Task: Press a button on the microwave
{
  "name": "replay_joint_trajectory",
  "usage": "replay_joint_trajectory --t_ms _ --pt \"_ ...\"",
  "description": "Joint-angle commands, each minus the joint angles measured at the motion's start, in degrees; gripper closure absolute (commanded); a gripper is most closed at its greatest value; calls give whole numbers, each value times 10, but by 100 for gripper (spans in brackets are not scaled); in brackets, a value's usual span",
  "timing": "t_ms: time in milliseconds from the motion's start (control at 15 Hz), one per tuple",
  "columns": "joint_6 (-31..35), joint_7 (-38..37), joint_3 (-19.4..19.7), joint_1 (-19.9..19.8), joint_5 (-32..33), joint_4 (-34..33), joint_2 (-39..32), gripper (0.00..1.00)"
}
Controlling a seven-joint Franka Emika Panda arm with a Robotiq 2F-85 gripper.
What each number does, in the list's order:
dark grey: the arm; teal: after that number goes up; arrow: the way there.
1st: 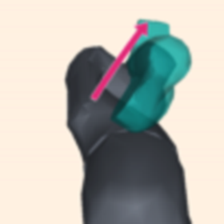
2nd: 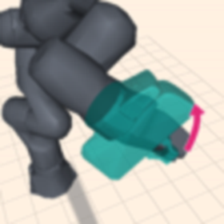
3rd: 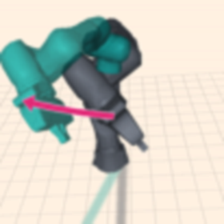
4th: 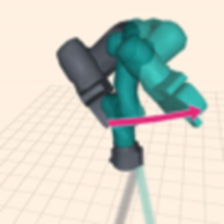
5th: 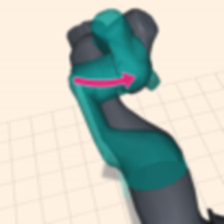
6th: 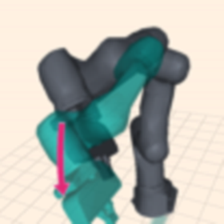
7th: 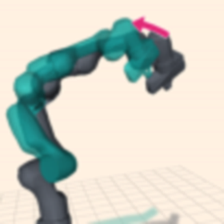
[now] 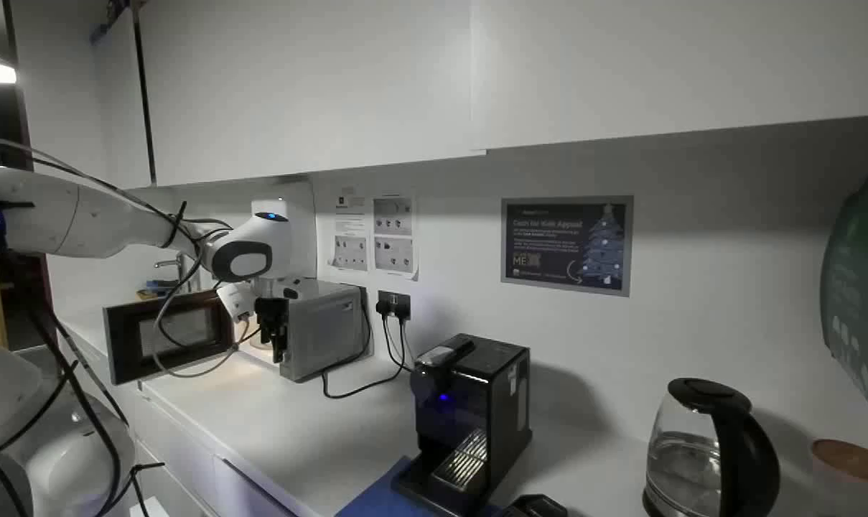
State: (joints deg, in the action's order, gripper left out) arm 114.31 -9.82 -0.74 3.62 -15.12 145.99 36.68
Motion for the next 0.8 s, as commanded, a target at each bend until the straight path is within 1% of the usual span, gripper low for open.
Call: replay_joint_trajectory --t_ms 0,533,733 --pt "-3 4 -6 -8 -4 -2 0 0" --pt "3 -2 -13 -2 -13 4 -2 0" --pt "5 -4 -28 7 -18 9 -4 0"
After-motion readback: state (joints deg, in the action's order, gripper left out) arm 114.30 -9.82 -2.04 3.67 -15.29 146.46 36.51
